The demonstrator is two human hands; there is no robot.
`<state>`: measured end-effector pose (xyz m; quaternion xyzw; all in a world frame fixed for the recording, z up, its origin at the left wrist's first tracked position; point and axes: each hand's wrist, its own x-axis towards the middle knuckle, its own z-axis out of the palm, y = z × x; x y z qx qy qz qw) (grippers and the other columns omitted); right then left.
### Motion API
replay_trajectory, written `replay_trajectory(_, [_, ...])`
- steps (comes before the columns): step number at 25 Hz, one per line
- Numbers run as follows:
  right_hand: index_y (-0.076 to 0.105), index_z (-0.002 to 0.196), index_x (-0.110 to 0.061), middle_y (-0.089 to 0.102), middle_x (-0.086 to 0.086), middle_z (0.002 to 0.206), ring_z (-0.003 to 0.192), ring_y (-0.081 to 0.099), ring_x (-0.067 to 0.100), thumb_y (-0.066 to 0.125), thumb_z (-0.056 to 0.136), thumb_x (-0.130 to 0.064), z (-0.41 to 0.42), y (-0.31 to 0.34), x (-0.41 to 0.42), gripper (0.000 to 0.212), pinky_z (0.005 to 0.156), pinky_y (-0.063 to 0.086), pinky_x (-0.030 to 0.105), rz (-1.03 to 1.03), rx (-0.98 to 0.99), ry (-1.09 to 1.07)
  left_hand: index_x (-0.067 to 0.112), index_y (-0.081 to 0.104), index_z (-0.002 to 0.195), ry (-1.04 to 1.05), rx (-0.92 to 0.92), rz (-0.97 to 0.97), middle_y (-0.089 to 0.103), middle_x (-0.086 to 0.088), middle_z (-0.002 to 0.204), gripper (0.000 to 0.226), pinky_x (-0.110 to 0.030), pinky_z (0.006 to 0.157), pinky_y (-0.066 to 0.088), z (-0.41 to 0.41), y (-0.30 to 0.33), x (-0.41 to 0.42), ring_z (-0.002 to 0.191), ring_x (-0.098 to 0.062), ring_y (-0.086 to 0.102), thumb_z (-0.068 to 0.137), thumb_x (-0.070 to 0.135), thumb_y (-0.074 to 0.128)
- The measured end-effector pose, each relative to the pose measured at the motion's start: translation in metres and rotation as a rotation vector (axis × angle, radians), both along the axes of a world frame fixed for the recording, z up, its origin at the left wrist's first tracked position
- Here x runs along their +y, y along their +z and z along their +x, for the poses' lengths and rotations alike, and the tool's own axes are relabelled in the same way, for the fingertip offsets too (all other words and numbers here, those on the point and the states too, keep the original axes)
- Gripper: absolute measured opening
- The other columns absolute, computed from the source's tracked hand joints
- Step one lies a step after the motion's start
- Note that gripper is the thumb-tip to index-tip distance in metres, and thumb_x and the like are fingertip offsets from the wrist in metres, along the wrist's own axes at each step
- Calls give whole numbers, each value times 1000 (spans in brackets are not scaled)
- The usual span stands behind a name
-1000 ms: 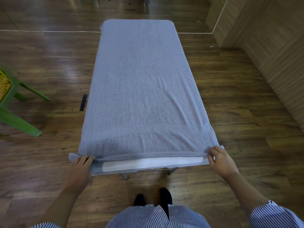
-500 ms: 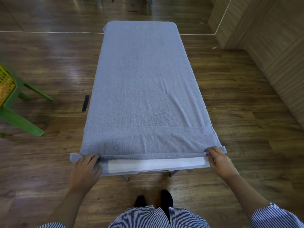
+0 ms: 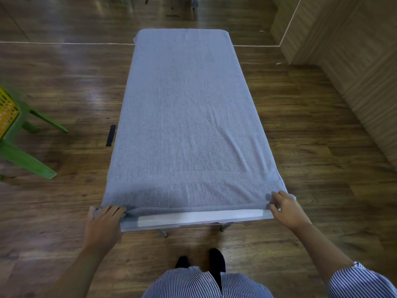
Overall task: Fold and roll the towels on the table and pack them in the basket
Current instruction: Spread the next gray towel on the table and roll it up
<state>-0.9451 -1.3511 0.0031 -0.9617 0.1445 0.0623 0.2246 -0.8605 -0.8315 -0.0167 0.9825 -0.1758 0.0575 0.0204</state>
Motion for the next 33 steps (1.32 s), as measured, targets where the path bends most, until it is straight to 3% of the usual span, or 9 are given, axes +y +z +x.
replay_trajectory(4, [61,82,0,55,9,88,62,49,23,66,77,8,6,-4,8,11,49,40,31,-112,-157,22,13,66,91,63,-29,-10,64,-5,86,30,-41,65,38,6,-1,-15,68,-29,61,73,4,44])
replay_trajectory(7, [65,84,-2,60,4,87,61,60,29,68,76,5,1,-8,6,12,45,46,33,-129,-166,51,5,66,93,88,-7,-107,62,-10,90,26,-36,48,45,8,-11,-18,63,-30,60,73,-11,57])
replay_trajectory(12, [65,107,-5,62,2,112,74,65,25,64,79,0,-2,-6,2,29,64,51,36,-96,-80,56,-1,68,100,26,-42,-186,65,-13,102,33,-44,74,53,0,-11,-19,93,-33,61,83,16,45])
replay_trajectory(15, [66,103,-3,65,7,105,77,65,31,59,82,3,-1,-4,2,23,64,52,39,-97,-83,51,3,68,102,92,-67,-134,65,-12,103,26,-50,79,49,-1,-13,-16,97,-36,60,80,2,54])
replay_trajectory(18, [67,92,-4,65,6,88,71,61,29,62,80,0,0,0,3,13,61,50,36,-90,-77,6,14,67,96,144,-43,-53,66,-5,86,38,-51,84,38,-5,-9,-15,87,-32,62,72,7,38])
replay_trajectory(22, [55,67,-7,54,2,68,65,48,19,63,79,-6,4,1,2,14,55,43,31,-127,-18,-4,16,68,92,21,-15,-32,64,-2,78,44,-49,77,37,-4,-8,-4,72,-29,64,66,12,32])
replay_trajectory(28, [58,87,-2,51,6,92,70,51,25,59,81,4,11,-5,5,9,53,42,34,-108,-139,-39,10,65,91,178,-31,-77,59,-12,88,21,-39,61,35,8,2,-14,68,-31,56,75,-2,72])
replay_trajectory(31, [62,79,-1,57,7,79,72,52,29,64,75,10,8,-10,5,12,50,48,39,-165,-208,62,3,64,80,142,-51,-186,57,-11,79,9,-32,47,35,9,-4,-19,58,-29,52,80,3,73])
replay_trajectory(33, [65,84,-3,62,6,82,80,56,30,68,71,6,6,-12,3,16,50,49,36,-196,-192,72,1,67,84,110,-60,-206,60,-13,86,17,-38,53,44,5,-9,-20,70,-30,56,88,16,58])
